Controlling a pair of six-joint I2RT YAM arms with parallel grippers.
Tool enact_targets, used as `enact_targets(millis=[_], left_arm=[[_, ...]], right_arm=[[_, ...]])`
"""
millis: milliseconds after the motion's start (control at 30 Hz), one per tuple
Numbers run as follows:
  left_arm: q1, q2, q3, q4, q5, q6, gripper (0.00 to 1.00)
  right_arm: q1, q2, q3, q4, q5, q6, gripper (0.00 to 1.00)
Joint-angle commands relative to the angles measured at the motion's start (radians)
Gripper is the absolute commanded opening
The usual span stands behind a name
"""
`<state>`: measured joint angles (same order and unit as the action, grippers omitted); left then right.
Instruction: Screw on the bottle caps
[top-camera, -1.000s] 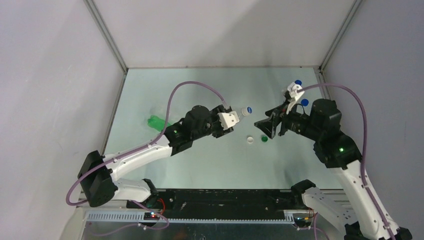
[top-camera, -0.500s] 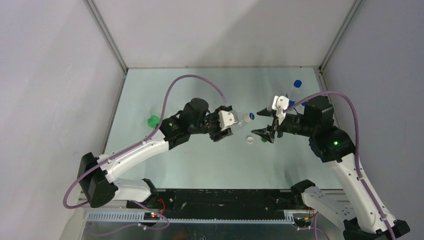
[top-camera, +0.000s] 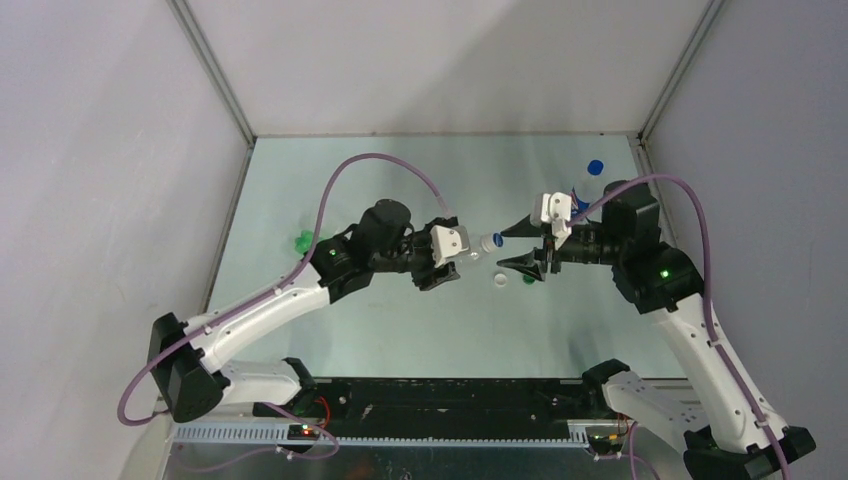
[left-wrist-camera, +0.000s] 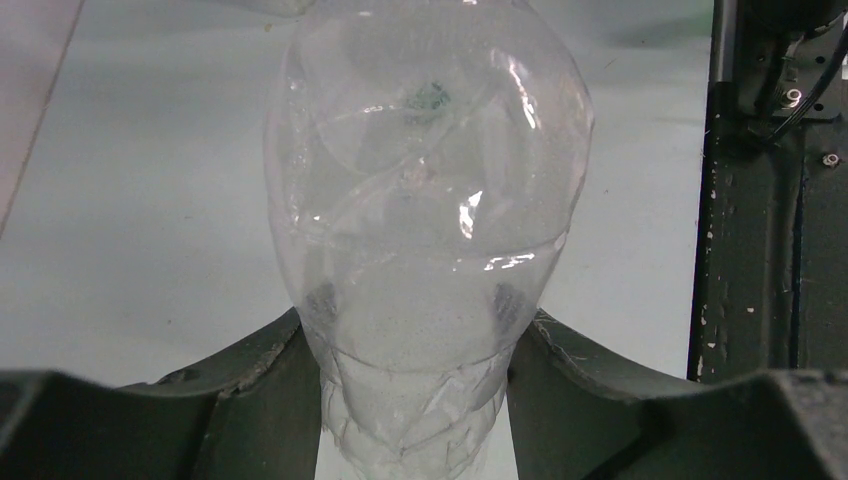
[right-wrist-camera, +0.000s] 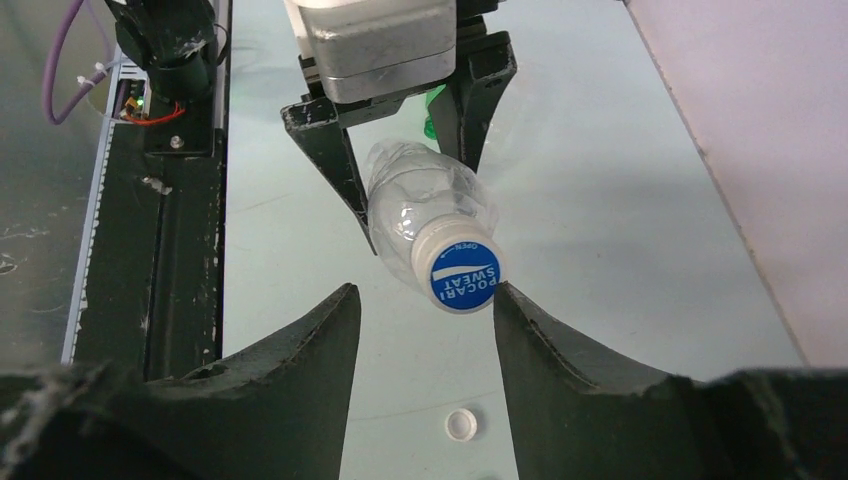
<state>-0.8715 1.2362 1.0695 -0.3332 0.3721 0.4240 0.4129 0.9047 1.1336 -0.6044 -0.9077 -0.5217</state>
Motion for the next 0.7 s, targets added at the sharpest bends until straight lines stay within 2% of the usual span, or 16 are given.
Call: enact_targets(millis=[0, 200, 367, 667], left_arm=[[0.006, -0.038, -0.022, 0.045, 0.042, -0.026, 0.35], [0.006, -0.018, -0.017, 0.048, 0.064, -0.031, 0.36], [0.005, -0.016, -0.006, 0.047, 0.079, -0.032, 0.36], [-0.001, 0.008, 0.007, 0.035, 0.09, -0.031, 0.35]], right_arm=[[-0.004, 0.034, 0.06, 0.036, -0.03, 0.021, 0.53], [-0.004, 0.037, 0.05, 0.026, -0.037, 0.039, 0.51], [-0.004, 0.003, 0.051, 0.023, 0.019, 0.031, 0.53], [-0.008, 0.006, 0.056, 0.023, -0.033, 0.023, 0.53]])
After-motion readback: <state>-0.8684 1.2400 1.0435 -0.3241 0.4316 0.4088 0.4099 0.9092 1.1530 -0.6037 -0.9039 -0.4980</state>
